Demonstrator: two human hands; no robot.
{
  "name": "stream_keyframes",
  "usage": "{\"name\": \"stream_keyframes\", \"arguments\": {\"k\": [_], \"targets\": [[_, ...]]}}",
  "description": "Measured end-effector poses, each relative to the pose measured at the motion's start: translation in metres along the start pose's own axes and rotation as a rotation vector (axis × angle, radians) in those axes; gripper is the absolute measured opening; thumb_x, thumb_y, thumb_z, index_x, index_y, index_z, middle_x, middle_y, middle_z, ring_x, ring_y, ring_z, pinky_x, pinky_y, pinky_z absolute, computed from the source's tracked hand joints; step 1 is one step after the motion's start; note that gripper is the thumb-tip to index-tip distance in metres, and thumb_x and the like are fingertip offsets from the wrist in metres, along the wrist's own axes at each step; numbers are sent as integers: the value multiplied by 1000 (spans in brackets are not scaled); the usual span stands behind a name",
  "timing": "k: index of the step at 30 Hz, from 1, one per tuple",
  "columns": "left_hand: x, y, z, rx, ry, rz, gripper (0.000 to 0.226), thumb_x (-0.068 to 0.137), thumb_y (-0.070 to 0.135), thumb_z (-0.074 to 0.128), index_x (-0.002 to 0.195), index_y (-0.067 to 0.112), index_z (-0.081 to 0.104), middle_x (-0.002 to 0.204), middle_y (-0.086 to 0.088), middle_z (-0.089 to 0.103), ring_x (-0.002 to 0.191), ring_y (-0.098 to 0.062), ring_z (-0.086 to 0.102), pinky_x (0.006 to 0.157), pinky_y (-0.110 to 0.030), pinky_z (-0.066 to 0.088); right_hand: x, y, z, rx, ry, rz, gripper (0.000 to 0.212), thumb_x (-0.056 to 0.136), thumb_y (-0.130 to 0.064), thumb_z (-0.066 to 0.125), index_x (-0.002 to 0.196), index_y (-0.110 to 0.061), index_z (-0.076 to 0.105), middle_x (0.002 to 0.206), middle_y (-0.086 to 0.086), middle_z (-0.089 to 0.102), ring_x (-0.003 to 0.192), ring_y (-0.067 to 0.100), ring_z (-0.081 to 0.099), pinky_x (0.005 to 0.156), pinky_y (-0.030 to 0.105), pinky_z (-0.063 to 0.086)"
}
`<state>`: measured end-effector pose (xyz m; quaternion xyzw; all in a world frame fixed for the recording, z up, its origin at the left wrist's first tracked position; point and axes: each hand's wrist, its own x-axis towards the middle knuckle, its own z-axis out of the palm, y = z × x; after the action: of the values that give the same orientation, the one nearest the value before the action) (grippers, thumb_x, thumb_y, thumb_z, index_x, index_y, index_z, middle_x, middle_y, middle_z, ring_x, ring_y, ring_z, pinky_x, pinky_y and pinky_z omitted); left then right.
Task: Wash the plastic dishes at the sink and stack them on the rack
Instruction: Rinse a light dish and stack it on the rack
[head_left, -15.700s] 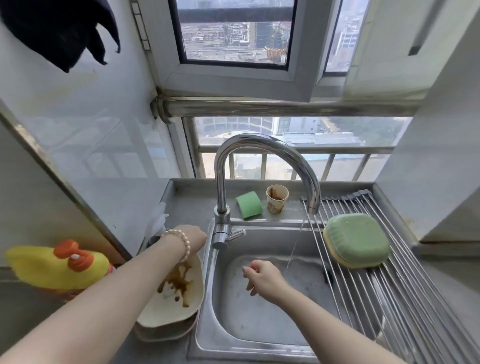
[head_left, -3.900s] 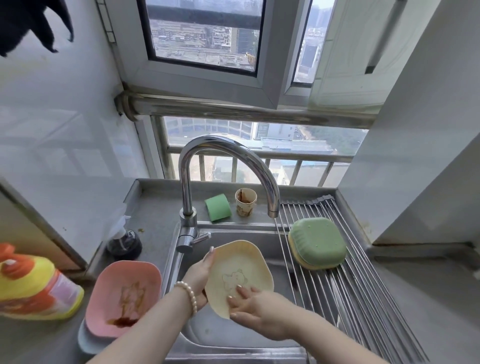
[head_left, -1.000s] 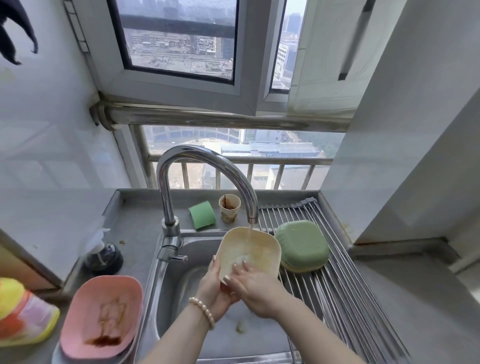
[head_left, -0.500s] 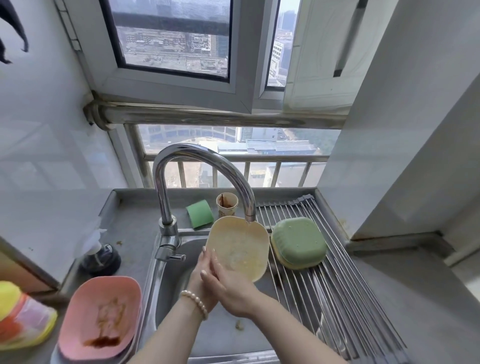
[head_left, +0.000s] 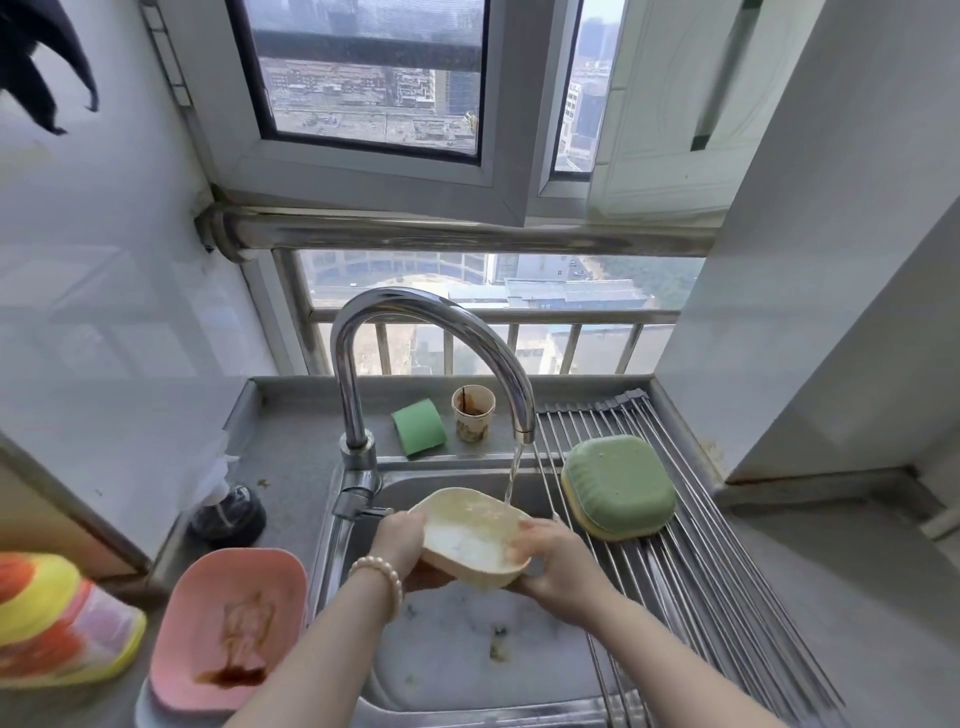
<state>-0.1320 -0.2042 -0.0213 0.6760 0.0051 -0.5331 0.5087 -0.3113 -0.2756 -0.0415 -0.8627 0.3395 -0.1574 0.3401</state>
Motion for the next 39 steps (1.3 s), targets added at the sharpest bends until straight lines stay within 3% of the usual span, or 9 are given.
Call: {"name": "stream_keyframes", "arguments": {"k": [5,8,12,16,20,25,31,34,39], "targets": [[-7,5,14,-123,-148,-3,19,92,29,50,98,12,53,79,-8,59,70,-22,56,62,-30,50,19,-6,-25,665,-74,266,39,59,17,79,50,-18,63,58,-6,60,60,9,55,62,29,52],[-7,6,25,-109,-117,190,36,85,47,63,99,15,53,86,-6,61,72,-21,59,64,-32,49,22,-2,-28,900,-57,358,31,51,4,80,76,-4,63,71,7,65,66,18,62,63,27,52],[-7,8,33,21,-37,346,58,70,43,81,109,9,55,96,-7,65,82,-23,65,69,-37,57,31,1,-20,1094,63,517,58,51,-32,90,97,-6,66,92,12,68,81,25,63,71,37,49],[-6,1,43,11,69,426,36,72,35,80,87,6,64,83,-5,69,75,-19,64,64,-29,53,52,-17,-12,686,300,657,55,84,-59,57,102,-6,61,98,8,66,89,23,62,75,34,50],[-10,4,51,-19,241,479,45,85,40,67,59,12,45,56,0,49,55,-17,43,42,-21,36,60,-38,10,102,376,558,64,95,-56,19,125,-10,51,127,12,54,118,27,48,97,36,36],[2,10,37,-60,388,368,55,100,43,39,83,-3,65,88,-18,65,84,-32,58,76,-33,45,55,-62,31,-331,124,121,73,92,-58,0,153,-20,11,161,3,5,147,21,3,118,36,-4],[20,13,15,-105,374,196,56,102,38,34,107,-12,61,118,-24,61,111,-39,58,98,-41,45,14,-29,35,-494,119,-464,48,101,-33,31,144,-13,40,153,6,34,143,25,27,116,40,15],[67,-10,12,-115,329,125,58,89,52,38,91,-1,61,115,-23,64,103,-38,63,95,-51,49,15,-18,21,-487,146,-364,53,103,-43,20,141,-17,46,150,4,38,139,25,35,113,41,24],[19,3,32,-25,261,141,58,100,42,37,113,-11,59,113,-22,63,105,-35,60,96,-42,48,51,-54,-1,-469,-93,152,61,96,-58,20,147,-27,29,154,5,27,141,28,22,110,47,27]]}}
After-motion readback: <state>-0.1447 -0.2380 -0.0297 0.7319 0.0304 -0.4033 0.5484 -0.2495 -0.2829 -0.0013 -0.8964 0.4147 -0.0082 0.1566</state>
